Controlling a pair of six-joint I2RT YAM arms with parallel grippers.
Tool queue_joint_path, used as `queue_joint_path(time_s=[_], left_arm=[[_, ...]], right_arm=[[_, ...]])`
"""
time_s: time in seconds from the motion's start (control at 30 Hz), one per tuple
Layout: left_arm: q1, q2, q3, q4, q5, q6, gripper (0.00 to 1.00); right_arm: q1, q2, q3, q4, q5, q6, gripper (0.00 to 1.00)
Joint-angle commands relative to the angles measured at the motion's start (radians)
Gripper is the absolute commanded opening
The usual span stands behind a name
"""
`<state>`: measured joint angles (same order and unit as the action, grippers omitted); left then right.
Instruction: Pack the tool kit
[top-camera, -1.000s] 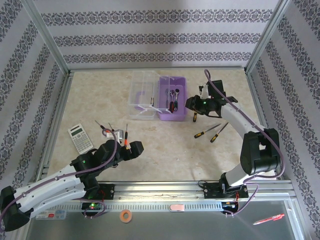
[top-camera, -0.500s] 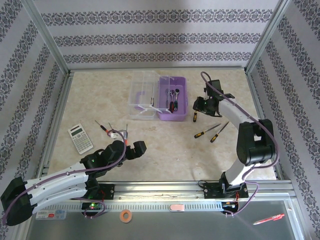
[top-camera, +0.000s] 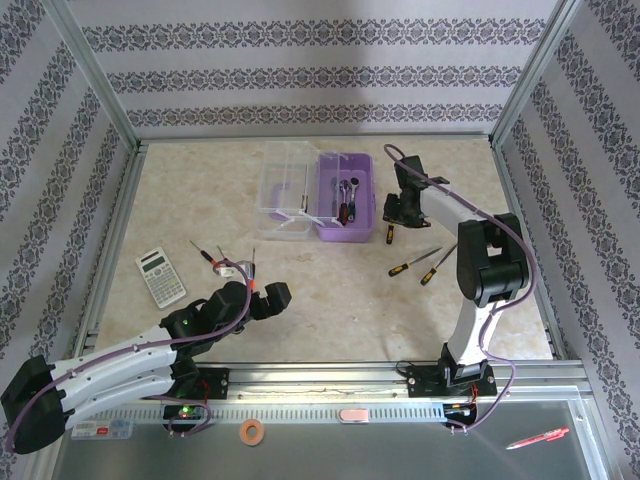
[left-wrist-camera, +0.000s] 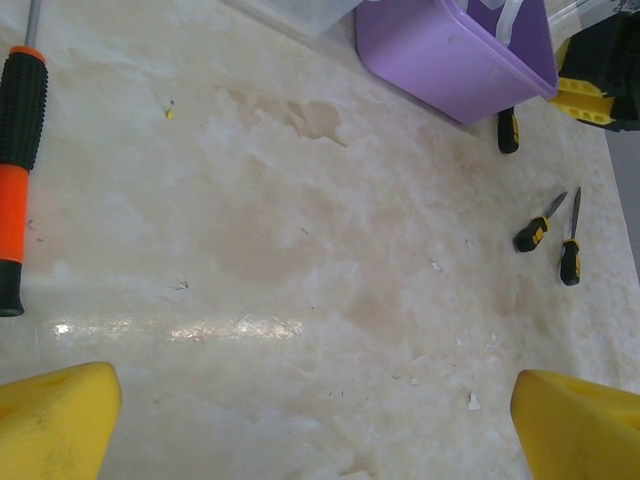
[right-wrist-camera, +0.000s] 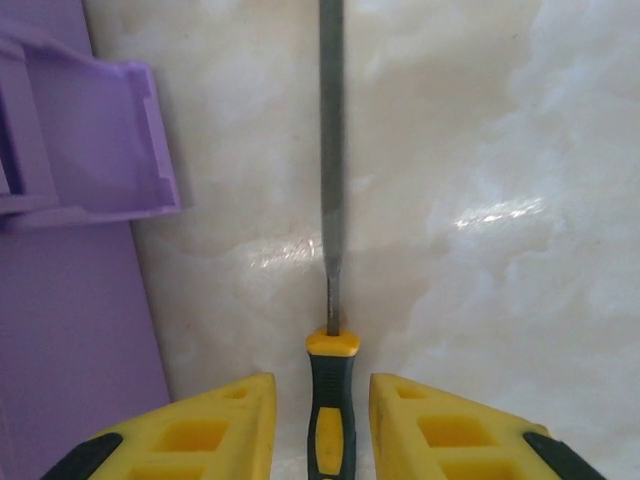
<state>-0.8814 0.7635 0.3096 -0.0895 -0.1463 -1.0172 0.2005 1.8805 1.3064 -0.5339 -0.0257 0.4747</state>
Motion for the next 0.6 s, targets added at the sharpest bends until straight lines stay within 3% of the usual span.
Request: queue_joint_path(time_s=[0.0, 0.27, 0.43, 0.57], left_arm=[[0.016, -0.030, -0.013, -0.018, -0.002, 0.020, 1.00], [0.018, -0.090, -0.022, -0.042, -0.002, 0.014, 1.00], [0.018, -0.107, -0.038, -0.038, -0.003, -0.007, 1.00], [0.019, -0.106, -0.037, -0.037, -0.007, -0.005, 1.00]], right_arm=[[0.029, 0.036, 0.037, -0.060, 0.065, -0.002, 0.31], [0.043, 0.091, 0.033, -0.082, 0.094, 0.028, 0.30], [0.053, 0.094, 0.019, -0.061, 0.140, 0.044, 0.23], [0.042, 0.117, 0.049, -0.092, 0.107, 0.035, 0.23]])
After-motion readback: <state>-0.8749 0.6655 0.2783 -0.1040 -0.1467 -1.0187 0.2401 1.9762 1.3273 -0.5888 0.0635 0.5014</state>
